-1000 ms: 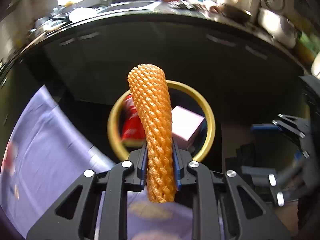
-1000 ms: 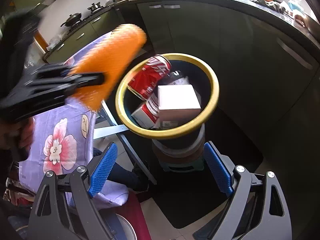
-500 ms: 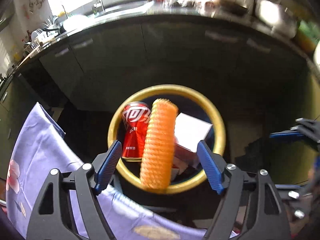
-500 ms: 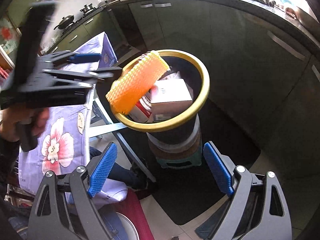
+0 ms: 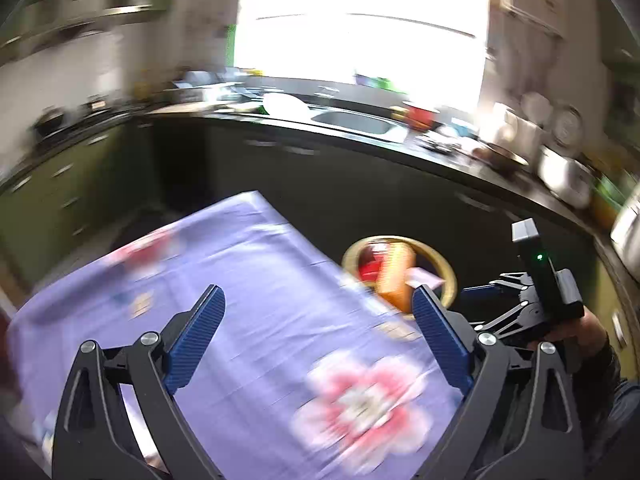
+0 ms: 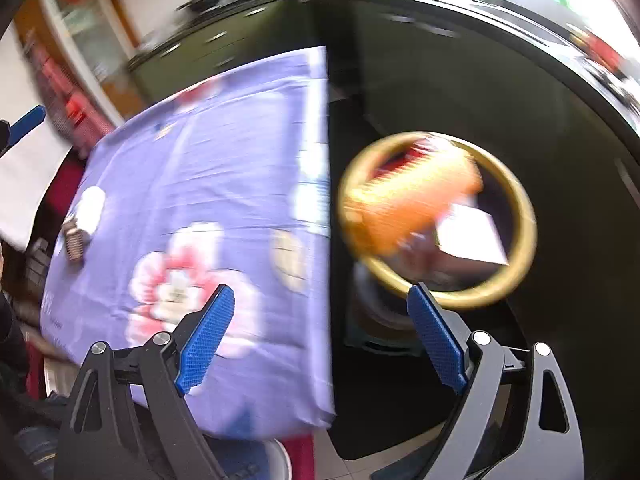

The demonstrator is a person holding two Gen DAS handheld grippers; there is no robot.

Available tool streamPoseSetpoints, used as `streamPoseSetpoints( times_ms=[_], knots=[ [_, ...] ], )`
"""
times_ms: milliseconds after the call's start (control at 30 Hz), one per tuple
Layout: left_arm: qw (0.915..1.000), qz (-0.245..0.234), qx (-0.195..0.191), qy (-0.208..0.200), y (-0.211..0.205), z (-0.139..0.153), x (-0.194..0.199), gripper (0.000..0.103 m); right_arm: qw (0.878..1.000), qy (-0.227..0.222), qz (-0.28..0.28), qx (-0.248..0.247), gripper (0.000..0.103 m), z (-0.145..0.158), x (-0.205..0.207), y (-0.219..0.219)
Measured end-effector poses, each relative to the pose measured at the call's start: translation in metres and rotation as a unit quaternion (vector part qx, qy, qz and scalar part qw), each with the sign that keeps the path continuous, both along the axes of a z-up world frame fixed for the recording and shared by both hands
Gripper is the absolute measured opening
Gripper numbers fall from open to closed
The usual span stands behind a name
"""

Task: Collect trash
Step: 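Move the right gripper to the brown basket and grasp it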

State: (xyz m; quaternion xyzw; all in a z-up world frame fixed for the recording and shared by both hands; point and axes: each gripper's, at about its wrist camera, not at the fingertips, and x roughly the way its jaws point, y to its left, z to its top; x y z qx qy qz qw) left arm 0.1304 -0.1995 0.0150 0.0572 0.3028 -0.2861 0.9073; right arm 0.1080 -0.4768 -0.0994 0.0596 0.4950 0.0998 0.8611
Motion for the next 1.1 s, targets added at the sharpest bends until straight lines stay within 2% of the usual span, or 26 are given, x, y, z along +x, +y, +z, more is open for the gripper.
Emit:
streamPoseSetpoints(
  times_ms=[133, 233, 400, 467, 533, 600, 733, 900, 967, 1000, 1033, 1100],
  knots=[
    [0.9956, 0.094, -0.002, -0.009, 0.079, 0.001, -0.016, 0.092, 0.997, 0.001, 0.074, -0.002, 0.087, 0.002, 0.024, 0.066],
    [0.9869, 0.160, -0.011, -0.014, 0.137, 0.000, -0.033, 0.092, 0.992, 0.002, 0.125, 0.016, 0.087, 0.005, 0.045, 0.122],
    [0.9745, 0.223, -0.023, -0.004, 0.199, -0.012, -0.055, 0.093, 0.972, 0.023, 0.222, 0.071, 0.087, 0.012, 0.074, 0.225],
    [0.9722, 0.232, -0.028, 0.004, 0.217, -0.017, -0.059, 0.093, 0.954, 0.035, 0.284, 0.088, 0.086, 0.015, 0.078, 0.270],
    [0.9695, 0.242, -0.037, 0.014, 0.232, -0.023, -0.061, 0.093, 0.941, 0.052, 0.322, 0.092, 0.086, 0.012, 0.079, 0.304],
    [0.9684, 0.244, -0.047, 0.023, 0.241, -0.029, -0.064, 0.093, 0.932, 0.073, 0.344, 0.088, 0.086, 0.003, 0.080, 0.327],
    [0.9697, 0.238, -0.049, 0.028, 0.243, -0.037, -0.066, 0.093, 0.932, 0.109, 0.336, 0.082, 0.086, -0.025, 0.090, 0.355],
    [0.9733, 0.223, -0.046, 0.026, 0.238, -0.039, -0.066, 0.093, 0.931, 0.123, 0.330, 0.099, 0.086, -0.044, 0.094, 0.364],
    [0.9740, 0.220, -0.045, 0.026, 0.235, -0.040, -0.064, 0.093, 0.930, 0.132, 0.324, 0.110, 0.077, -0.049, 0.095, 0.366],
    [0.9743, 0.219, -0.045, 0.027, 0.234, -0.040, -0.064, 0.093, 0.930, 0.139, 0.321, 0.114, 0.060, -0.050, 0.095, 0.365],
    [0.9746, 0.218, -0.044, 0.027, 0.233, -0.041, -0.063, 0.093, 0.926, 0.151, 0.320, 0.130, 0.049, -0.053, 0.096, 0.363],
    [0.9749, 0.217, -0.042, 0.028, 0.231, -0.041, -0.062, 0.093, 0.922, 0.159, 0.321, 0.150, 0.039, -0.050, 0.095, 0.358]
  ],
)
